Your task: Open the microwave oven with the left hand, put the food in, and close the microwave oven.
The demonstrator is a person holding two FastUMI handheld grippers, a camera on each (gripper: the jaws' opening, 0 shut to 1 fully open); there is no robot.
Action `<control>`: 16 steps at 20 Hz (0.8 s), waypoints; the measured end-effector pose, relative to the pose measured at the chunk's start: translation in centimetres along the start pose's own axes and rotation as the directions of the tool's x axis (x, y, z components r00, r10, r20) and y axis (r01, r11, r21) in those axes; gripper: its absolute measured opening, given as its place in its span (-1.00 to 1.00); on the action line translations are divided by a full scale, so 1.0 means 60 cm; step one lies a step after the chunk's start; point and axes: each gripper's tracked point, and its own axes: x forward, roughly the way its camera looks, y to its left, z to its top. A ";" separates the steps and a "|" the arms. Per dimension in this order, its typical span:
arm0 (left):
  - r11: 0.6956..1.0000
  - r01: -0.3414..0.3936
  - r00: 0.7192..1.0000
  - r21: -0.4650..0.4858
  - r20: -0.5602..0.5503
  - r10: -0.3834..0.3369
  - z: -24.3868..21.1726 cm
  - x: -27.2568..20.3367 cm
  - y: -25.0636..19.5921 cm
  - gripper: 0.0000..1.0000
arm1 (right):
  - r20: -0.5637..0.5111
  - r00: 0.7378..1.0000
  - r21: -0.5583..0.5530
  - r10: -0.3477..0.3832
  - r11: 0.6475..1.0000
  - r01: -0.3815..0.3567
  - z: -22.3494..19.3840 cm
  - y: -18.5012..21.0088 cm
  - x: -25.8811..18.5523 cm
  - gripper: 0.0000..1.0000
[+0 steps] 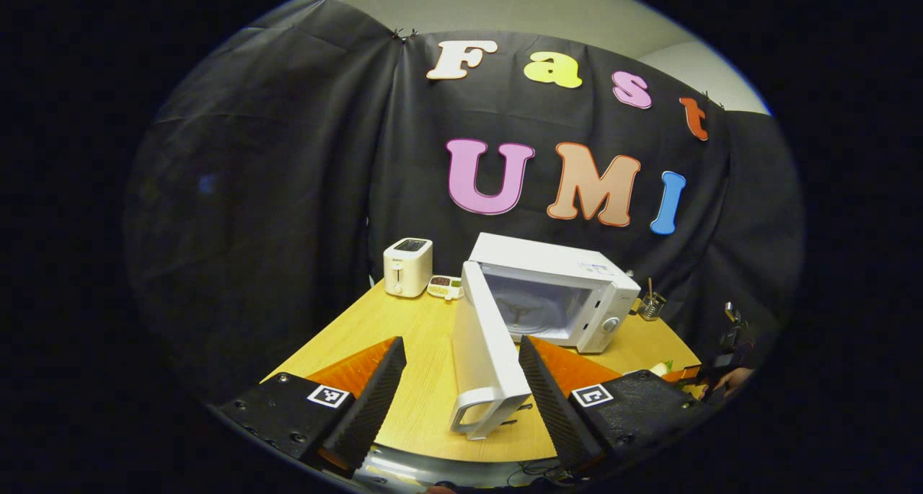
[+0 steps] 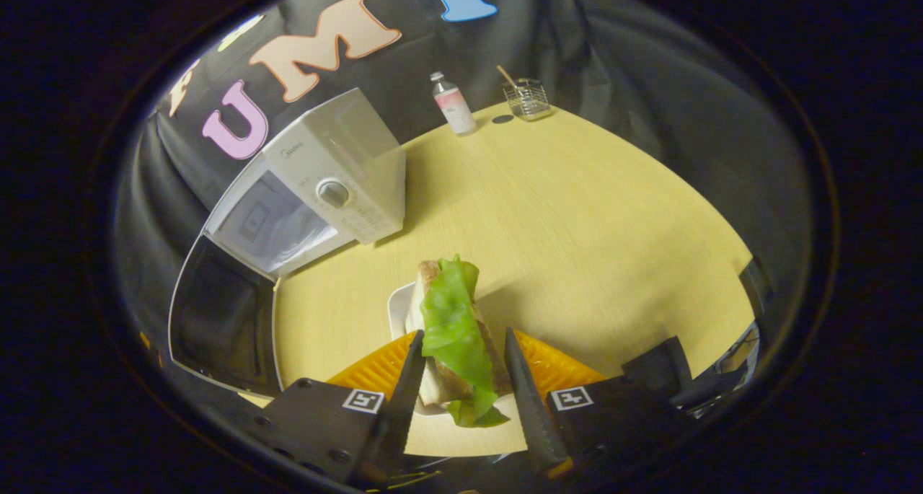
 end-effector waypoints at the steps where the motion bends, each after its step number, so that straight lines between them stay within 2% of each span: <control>1: 1.000 0.010 1.000 -0.018 -0.001 -0.010 -0.003 0.005 -0.006 0.92 | -0.020 1.000 0.025 0.014 1.000 -0.014 0.002 0.005 0.002 0.25; 3: 0.998 0.026 1.000 -0.060 -0.002 -0.026 -0.008 0.011 -0.015 0.93 | -0.064 0.997 0.088 0.036 0.996 -0.030 -0.010 0.013 -0.002 -0.02; 5: 0.996 0.035 0.999 -0.080 0.005 -0.035 -0.007 0.015 -0.019 0.93 | -0.091 0.993 0.154 0.075 0.986 -0.061 -0.017 0.023 -0.009 -0.02; 6: 0.996 0.039 0.999 -0.083 0.008 -0.038 -0.007 0.019 -0.019 0.93 | -0.104 0.991 0.165 0.082 0.984 -0.064 -0.017 0.028 -0.007 -0.24; 7: 0.996 0.041 0.999 -0.082 0.013 -0.040 -0.004 0.022 -0.019 0.92 | -0.102 0.992 0.150 0.079 0.987 -0.063 -0.014 0.025 -0.007 -0.37; 8: 0.996 0.045 0.999 -0.082 0.017 -0.043 -0.002 0.025 -0.019 0.93 | -0.096 0.993 0.136 0.069 0.989 -0.055 -0.012 0.024 -0.013 -0.24; 9: 0.996 0.049 0.999 -0.079 0.020 -0.047 0.001 0.026 -0.020 0.94 | -0.088 0.995 0.129 0.049 0.991 -0.038 -0.009 0.021 -0.011 -0.46; 10: 0.996 0.056 0.998 -0.073 0.023 -0.055 0.001 0.027 -0.022 0.93 | -0.076 0.996 0.119 0.036 0.993 -0.027 -0.007 0.018 -0.011 -0.46; 11: 0.996 0.062 0.998 -0.067 0.026 -0.060 0.003 0.028 -0.024 0.93 | -0.069 0.997 0.112 0.043 0.993 -0.035 -0.002 0.023 -0.015 -0.57; 12: 0.996 0.069 0.997 -0.062 0.029 -0.068 0.005 0.029 -0.028 0.93 | -0.064 0.997 0.097 0.051 0.994 -0.045 -0.001 0.029 -0.017 -0.46; 16: 0.995 0.092 0.996 -0.048 0.024 -0.091 0.001 0.031 -0.035 0.93 | -0.035 0.998 0.024 0.058 0.998 -0.057 0.016 0.036 -0.034 -0.47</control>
